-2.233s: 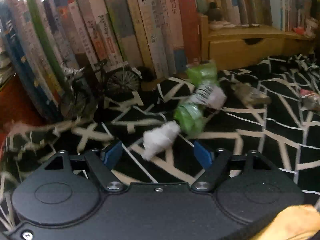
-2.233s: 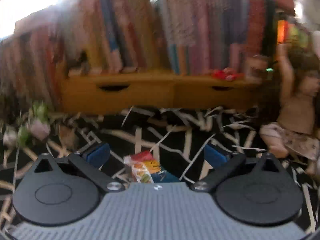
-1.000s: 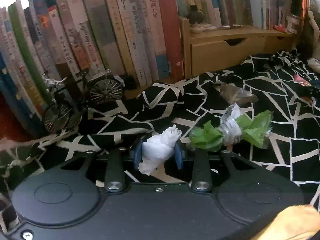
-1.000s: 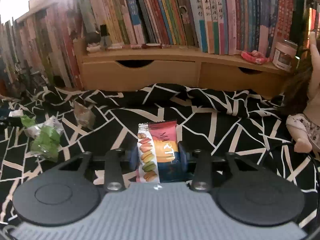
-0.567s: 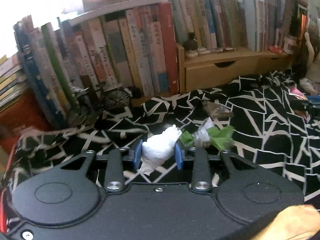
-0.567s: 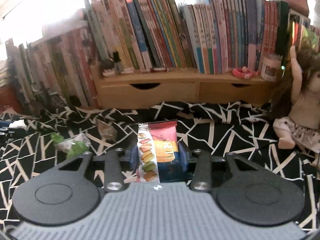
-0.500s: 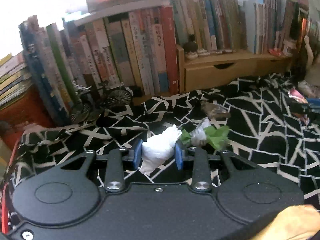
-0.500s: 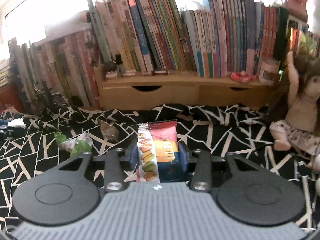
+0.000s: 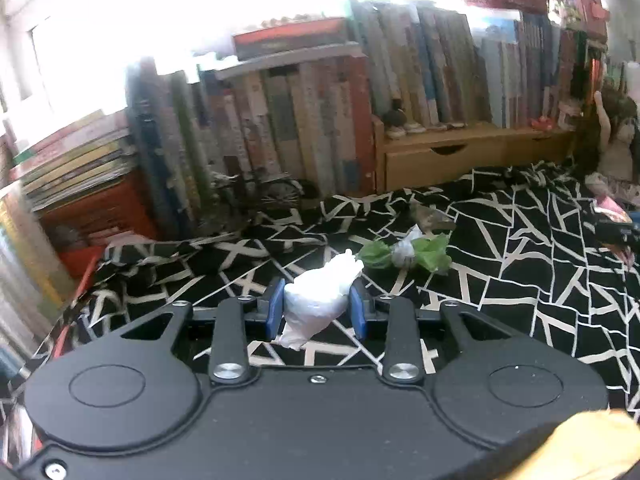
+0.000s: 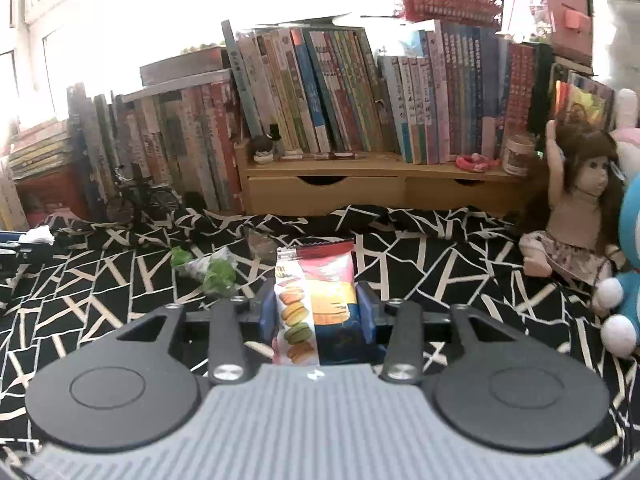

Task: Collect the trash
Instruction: 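Lift and carry the tissue and macaron packet past the bed edge toward the floor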

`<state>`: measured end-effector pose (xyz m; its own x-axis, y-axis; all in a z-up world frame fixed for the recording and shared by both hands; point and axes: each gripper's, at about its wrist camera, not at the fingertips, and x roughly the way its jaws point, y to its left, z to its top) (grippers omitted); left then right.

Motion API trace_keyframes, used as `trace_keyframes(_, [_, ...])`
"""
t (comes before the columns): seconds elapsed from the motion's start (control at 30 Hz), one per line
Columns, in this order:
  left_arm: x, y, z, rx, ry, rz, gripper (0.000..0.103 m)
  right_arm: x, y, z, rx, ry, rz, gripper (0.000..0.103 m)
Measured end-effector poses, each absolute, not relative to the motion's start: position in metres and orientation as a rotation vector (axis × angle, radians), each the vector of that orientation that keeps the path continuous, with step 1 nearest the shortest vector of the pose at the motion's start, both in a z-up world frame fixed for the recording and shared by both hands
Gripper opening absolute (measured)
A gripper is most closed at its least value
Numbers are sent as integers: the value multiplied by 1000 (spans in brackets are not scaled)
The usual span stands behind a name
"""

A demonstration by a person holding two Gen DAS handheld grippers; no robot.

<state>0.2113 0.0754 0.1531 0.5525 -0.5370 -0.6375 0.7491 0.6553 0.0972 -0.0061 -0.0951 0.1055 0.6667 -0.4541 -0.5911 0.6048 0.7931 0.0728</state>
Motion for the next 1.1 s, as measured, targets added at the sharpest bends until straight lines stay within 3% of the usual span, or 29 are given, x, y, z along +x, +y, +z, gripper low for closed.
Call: trace_keyframes(1.1, [94, 367, 214, 271, 501, -616, 31, -81, 127, 185, 128, 492, -405, 46])
